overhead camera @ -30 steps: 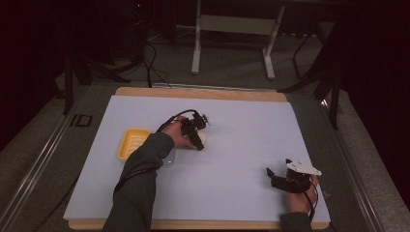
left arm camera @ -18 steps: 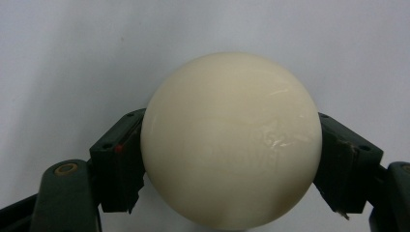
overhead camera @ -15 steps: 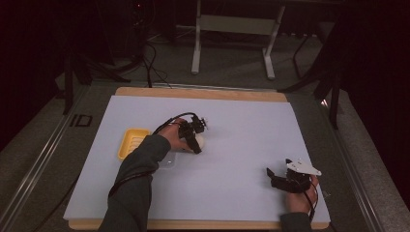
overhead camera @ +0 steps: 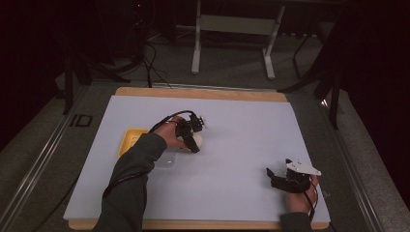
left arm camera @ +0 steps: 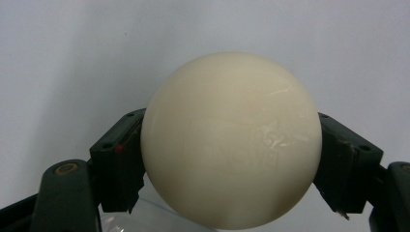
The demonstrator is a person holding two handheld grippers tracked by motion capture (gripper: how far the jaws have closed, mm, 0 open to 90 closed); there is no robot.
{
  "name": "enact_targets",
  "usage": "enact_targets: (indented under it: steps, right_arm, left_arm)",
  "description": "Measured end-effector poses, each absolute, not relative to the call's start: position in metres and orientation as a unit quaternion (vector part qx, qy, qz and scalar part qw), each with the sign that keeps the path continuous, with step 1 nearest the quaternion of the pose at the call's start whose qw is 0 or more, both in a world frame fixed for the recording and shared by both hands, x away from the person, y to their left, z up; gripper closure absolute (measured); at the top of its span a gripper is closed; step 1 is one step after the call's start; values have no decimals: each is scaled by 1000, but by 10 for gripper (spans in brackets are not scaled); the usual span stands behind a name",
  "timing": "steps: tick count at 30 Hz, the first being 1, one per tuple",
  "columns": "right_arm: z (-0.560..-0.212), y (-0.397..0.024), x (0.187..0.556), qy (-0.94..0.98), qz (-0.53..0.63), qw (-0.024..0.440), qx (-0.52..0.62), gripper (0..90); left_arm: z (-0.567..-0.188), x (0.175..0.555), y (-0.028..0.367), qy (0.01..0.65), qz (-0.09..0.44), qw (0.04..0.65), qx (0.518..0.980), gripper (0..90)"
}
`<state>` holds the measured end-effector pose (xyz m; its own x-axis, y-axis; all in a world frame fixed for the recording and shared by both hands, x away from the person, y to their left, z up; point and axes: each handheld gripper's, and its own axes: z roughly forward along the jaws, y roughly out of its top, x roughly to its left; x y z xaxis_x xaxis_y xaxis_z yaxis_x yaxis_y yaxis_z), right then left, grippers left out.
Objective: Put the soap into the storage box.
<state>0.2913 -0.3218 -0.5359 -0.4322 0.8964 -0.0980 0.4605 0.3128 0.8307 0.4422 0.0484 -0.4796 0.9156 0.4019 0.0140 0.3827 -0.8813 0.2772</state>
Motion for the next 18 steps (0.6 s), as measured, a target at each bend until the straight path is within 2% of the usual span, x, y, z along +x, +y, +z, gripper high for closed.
enact_targets:
  steps: [18]
  right_arm:
    - [-536, -322, 291, 758, 377, 289, 447, 153]
  left_arm:
    - [-461, 433, 59, 187, 33, 153, 970, 231]
